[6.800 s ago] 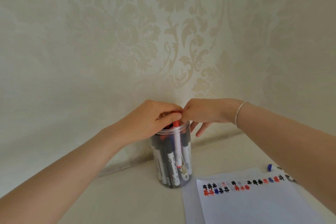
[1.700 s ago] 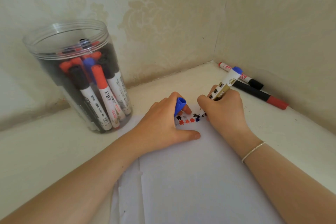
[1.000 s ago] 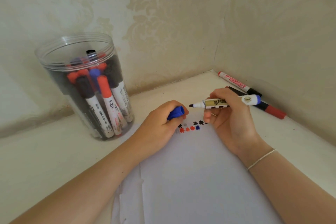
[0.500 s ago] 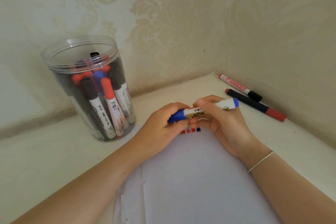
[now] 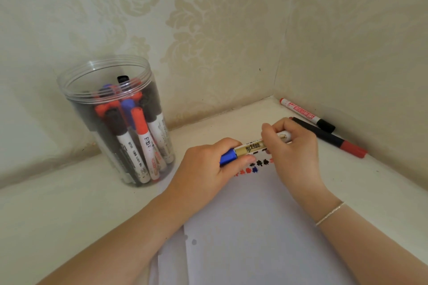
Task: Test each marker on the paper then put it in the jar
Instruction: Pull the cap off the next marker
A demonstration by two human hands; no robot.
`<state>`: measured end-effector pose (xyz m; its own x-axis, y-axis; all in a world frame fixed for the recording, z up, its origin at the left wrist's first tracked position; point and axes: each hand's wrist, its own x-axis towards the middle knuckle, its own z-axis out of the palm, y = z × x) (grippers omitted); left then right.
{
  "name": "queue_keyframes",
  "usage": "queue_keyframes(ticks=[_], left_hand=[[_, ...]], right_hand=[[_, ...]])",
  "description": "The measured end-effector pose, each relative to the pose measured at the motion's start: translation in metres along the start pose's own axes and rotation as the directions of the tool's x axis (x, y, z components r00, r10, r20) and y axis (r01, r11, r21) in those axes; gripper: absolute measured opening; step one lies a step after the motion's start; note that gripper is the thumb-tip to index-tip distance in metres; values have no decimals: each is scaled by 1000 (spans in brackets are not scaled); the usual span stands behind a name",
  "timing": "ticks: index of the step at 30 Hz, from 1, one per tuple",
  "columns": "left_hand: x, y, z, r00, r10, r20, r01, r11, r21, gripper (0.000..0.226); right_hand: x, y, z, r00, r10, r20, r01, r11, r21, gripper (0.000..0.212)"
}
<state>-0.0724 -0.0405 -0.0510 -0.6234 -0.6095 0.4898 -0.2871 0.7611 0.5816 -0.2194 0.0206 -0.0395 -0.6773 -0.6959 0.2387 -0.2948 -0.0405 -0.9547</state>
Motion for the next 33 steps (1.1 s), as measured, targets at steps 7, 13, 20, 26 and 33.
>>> queue_keyframes(ticks=[7, 13, 20, 26, 33], left_hand=[[2, 4, -4, 999, 35, 15, -36, 998, 58, 47], [16, 39, -40, 955, 11, -296, -8, 1000, 11, 39], [51, 74, -118, 700, -125, -703, -153, 935, -318, 43], [58, 49, -178, 708, -59, -704, -13, 995, -97, 30], [58, 10, -216, 717, -48, -695, 168, 980, 106, 32]], right_hand=[[0, -5, -1, 998, 29, 49, -26, 998, -56, 31], [8, -48, 12, 994, 40, 105, -54, 990, 127, 36], [18, -147, 56, 940, 33, 339, -200, 860, 470, 28], [21, -178, 87, 868, -164, 468, 206, 978, -40, 28], [17, -188, 113, 687, -188, 702, 547, 771, -328, 33]])
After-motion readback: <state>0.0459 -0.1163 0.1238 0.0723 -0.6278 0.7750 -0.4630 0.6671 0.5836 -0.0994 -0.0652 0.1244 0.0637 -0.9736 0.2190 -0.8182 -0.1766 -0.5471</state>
